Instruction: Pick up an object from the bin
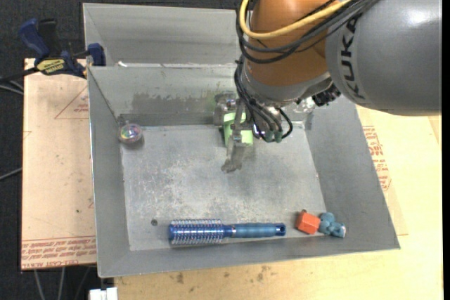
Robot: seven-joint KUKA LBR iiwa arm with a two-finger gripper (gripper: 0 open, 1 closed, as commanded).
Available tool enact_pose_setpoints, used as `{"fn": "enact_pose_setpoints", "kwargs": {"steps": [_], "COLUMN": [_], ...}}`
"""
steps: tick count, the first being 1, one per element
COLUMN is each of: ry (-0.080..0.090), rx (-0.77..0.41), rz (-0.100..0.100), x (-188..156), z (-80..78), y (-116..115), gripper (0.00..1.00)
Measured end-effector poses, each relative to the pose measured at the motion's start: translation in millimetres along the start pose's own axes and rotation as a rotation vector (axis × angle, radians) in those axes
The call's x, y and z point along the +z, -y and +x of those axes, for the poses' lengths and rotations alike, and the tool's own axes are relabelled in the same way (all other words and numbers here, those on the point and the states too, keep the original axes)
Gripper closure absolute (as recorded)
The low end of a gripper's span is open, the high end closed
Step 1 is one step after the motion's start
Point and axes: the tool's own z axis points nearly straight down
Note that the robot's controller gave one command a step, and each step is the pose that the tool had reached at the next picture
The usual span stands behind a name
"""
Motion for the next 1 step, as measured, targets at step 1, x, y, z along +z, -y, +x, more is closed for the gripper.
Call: {"fn": "enact_pose_setpoints", "kwargs": {"steps": [1], "ry": [-0.007], "rx": [-0.04], "rz": [0.0], "x": [141.4], "z": [-19.4], "y": [-87.5], "gripper": [0.0]}}
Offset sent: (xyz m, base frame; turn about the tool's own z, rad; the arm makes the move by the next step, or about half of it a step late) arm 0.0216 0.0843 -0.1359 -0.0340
